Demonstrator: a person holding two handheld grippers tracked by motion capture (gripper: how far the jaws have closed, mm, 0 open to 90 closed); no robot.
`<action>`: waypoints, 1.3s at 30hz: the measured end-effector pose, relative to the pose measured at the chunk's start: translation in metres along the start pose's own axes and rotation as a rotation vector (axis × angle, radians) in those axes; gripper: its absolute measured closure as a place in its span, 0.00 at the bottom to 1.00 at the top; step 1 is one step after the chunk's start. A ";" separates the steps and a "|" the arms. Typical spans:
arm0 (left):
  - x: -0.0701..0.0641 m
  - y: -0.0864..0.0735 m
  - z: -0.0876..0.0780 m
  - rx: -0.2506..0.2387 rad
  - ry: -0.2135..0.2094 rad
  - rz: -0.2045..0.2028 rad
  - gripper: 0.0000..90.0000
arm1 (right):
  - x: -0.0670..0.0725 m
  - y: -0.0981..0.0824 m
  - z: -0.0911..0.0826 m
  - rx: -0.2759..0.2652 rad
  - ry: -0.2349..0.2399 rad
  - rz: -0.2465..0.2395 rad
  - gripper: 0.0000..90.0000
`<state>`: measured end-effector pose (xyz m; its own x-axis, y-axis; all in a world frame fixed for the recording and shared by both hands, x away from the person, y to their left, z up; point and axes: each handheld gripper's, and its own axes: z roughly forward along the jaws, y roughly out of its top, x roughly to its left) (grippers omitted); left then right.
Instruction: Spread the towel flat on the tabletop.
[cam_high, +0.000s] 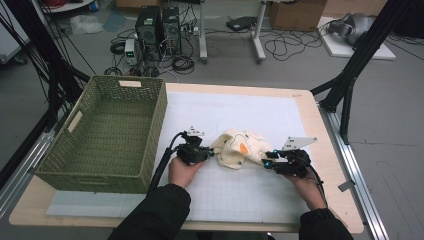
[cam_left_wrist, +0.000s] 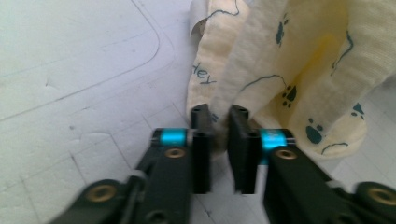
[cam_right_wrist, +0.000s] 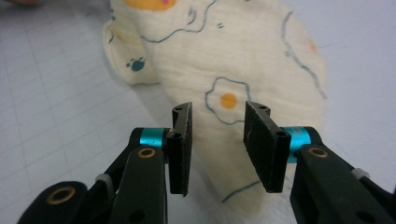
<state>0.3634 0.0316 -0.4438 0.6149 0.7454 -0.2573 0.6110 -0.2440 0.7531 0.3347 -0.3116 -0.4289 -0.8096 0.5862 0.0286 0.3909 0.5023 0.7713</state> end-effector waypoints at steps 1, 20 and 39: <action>0.000 0.001 0.000 -0.008 0.001 -0.006 0.95 | 0.001 0.000 0.003 0.015 0.006 -0.008 0.70; 0.015 0.014 -0.009 -0.129 0.116 -0.125 0.70 | -0.016 0.002 0.001 -0.028 -0.072 0.038 0.88; -0.017 -0.010 -0.002 -0.034 -0.084 -0.054 0.62 | 0.001 0.012 0.022 0.021 -0.023 -0.049 0.77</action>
<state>0.3460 0.0224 -0.4455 0.6223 0.7018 -0.3467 0.6276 -0.1826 0.7568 0.3485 -0.2912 -0.4337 -0.8179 0.5748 -0.0240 0.3603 0.5443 0.7576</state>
